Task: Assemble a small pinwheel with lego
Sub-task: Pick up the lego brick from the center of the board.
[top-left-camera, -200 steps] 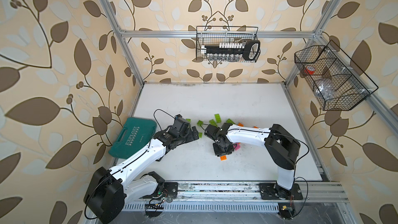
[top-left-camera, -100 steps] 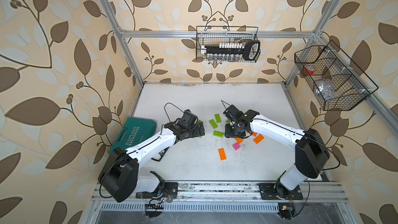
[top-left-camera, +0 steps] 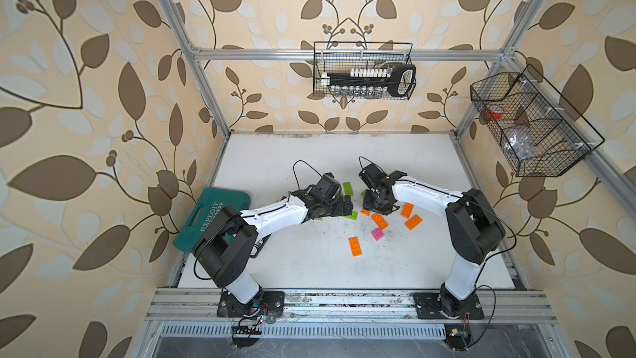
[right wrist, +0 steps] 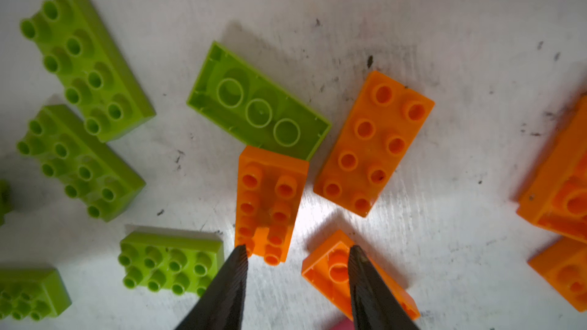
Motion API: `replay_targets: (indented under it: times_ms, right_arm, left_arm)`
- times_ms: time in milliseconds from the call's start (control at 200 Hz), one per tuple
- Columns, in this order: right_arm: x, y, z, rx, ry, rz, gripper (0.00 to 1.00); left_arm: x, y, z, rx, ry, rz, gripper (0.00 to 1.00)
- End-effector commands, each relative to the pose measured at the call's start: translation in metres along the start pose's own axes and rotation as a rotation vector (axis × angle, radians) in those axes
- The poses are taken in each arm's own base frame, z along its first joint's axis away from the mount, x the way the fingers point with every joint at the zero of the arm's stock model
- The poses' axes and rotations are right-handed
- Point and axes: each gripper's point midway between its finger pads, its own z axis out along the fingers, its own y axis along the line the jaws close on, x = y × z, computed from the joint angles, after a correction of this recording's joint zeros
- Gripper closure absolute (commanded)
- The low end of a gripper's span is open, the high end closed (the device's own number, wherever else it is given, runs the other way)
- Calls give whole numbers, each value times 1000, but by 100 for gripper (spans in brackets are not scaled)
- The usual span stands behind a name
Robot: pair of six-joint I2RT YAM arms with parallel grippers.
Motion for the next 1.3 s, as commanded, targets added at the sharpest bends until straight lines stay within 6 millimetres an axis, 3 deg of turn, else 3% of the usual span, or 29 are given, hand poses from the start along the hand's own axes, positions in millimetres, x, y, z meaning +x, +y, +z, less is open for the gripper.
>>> replay_targets:
  times_ms: [0,220,725,1125,1295]
  right_arm:
    - [-18,13,0,11,-73,45,53]
    - [-21,22,11,10,-64,48,55]
    - [-12,22,30,36,-15,47,62]
    - [-10,25,23,-2,-20,53,76]
    - [-9,23,10,-39,-43,51,77]
  left_arm:
    - [-13,-13,-6,49,-33,-8,1]
    - [-13,-1,-9,35,-38,-20,1]
    - [-9,12,-13,12,-43,-34,1]
    - [-17,10,-15,9,-51,-33,1]
    - [-17,12,-16,-10,-51,-44,1]
